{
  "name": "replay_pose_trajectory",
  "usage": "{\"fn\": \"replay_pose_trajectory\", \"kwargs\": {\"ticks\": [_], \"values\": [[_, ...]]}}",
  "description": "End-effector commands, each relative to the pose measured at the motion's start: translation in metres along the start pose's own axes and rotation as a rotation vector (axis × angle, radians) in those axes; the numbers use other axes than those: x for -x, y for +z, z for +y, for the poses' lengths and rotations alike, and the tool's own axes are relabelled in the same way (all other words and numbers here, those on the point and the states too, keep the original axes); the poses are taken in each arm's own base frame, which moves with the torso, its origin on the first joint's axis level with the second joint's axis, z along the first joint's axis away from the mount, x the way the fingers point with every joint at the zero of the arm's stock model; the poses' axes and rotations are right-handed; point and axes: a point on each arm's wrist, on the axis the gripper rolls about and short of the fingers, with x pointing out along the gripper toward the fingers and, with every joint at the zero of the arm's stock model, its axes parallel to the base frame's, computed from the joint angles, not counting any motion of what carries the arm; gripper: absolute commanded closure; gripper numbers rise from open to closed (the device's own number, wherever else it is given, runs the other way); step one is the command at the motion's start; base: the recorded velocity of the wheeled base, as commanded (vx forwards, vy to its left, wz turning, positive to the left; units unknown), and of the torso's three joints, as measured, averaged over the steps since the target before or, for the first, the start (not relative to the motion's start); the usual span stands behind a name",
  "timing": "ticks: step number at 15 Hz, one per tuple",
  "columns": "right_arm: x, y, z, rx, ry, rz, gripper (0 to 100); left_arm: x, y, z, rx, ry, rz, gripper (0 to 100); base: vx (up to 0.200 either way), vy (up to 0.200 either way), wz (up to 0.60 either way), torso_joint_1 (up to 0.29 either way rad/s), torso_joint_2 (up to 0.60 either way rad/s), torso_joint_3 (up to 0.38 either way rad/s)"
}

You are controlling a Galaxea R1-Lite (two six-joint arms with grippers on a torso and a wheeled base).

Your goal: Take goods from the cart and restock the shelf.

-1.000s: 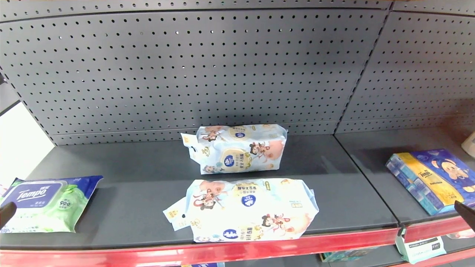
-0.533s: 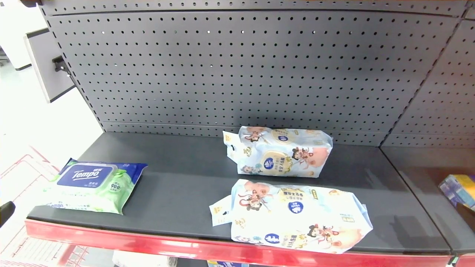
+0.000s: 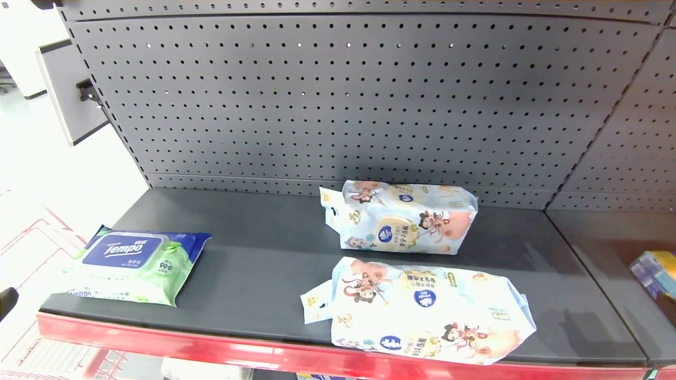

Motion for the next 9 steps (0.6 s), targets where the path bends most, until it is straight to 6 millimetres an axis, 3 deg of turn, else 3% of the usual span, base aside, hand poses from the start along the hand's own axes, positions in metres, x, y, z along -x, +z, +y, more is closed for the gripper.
{"fn": "replay_pose_trajectory", "kwargs": {"ticks": [1,6,9], "values": [[0.0010,-0.0003,-0.0002,0.000,-0.002,-0.005,0,0.0000,0.0000,0.0000,0.000,0.001,0.000,0,0.000,0.000,0.00,0.000,0.00,0.000],[-0.0002,-0.0009,0.0002,0.015,0.002,0.004,0,0.0014,-0.0022,0.0005,-0.091,0.009,0.025,0,0.000,0.000,0.00,0.000,0.00,0.000],[-0.0007,-0.0010,0.0004,0.023,0.004,0.006,0,0.0020,-0.0035,0.0006,-0.101,0.010,0.032,0,-0.200,0.000,0.00,0.007,0.00,0.001]]}}
